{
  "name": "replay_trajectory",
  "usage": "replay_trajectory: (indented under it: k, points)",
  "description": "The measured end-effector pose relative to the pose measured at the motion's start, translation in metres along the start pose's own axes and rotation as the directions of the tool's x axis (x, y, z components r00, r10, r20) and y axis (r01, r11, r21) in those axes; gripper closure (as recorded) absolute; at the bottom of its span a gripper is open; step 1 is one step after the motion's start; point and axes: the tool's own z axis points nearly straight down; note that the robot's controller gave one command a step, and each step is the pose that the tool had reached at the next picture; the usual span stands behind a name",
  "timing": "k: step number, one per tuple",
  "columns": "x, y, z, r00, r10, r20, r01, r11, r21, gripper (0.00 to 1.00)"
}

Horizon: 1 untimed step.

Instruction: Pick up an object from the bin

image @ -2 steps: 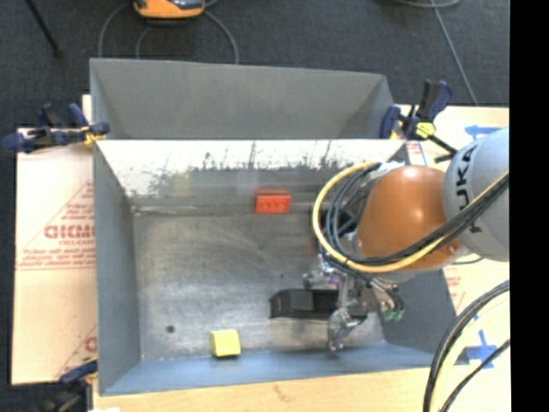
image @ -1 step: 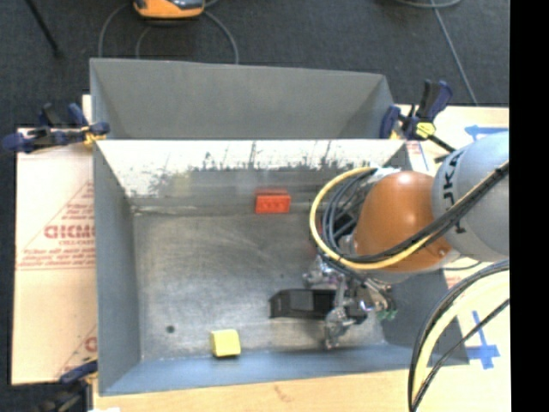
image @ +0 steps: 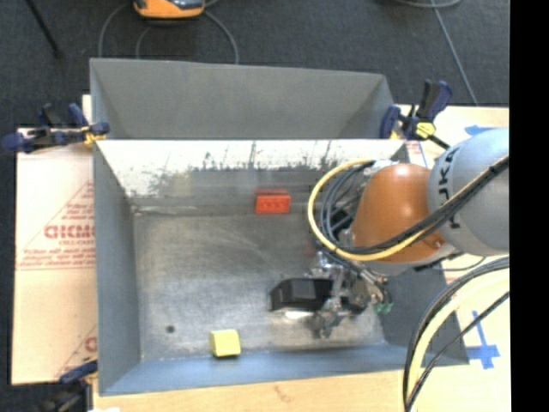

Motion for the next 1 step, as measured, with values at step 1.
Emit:
replay_trajectory:
  k: [1]
  points:
    - [0.0000, 0.0000, 0.0000, 1.000, 0.000, 0.000, 0.000, 1.000, 0.000, 1.00]
